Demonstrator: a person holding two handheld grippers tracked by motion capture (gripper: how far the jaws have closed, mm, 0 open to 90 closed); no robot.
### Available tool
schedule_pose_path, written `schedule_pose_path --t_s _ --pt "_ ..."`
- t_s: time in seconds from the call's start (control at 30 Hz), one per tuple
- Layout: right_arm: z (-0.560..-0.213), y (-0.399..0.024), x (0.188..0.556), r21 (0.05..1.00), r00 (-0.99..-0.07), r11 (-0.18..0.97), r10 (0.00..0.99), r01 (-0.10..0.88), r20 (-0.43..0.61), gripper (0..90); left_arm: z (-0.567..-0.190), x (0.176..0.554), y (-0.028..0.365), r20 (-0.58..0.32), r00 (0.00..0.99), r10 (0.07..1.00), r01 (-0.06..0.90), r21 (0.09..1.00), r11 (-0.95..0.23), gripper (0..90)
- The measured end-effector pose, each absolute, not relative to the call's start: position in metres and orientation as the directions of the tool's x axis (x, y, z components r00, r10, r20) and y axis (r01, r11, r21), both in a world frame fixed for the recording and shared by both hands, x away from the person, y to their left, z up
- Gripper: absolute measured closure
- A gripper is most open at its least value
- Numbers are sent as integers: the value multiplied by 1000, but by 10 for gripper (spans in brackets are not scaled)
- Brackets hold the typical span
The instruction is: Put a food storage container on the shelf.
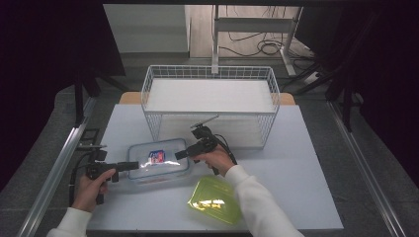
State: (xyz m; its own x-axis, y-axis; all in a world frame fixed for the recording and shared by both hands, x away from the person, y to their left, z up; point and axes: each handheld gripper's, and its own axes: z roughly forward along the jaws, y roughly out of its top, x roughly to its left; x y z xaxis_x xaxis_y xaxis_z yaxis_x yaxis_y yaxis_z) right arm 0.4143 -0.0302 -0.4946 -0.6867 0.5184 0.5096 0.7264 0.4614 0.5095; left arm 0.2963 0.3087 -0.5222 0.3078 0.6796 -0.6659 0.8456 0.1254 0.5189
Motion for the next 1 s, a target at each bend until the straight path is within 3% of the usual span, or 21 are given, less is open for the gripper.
schedule_pose_path --t_s 0.23,0.37,0.53,1.0 --pt "-498 -29 415 460 -649 458 505 761 569 226 -522 295 308 -657 318 683 840 529 119 309" --pt "-496 -36 415 438 -613 430 508 789 605 339 -522 294 308 -657 317 684 839 531 121 309" --pt "-492 -44 411 462 -623 420 494 781 606 430 -516 288 305 -624 339 704 823 559 99 322" --pt "-485 -52 398 514 -667 425 470 745 578 507 -513 273 308 -608 378 698 792 603 96 417"
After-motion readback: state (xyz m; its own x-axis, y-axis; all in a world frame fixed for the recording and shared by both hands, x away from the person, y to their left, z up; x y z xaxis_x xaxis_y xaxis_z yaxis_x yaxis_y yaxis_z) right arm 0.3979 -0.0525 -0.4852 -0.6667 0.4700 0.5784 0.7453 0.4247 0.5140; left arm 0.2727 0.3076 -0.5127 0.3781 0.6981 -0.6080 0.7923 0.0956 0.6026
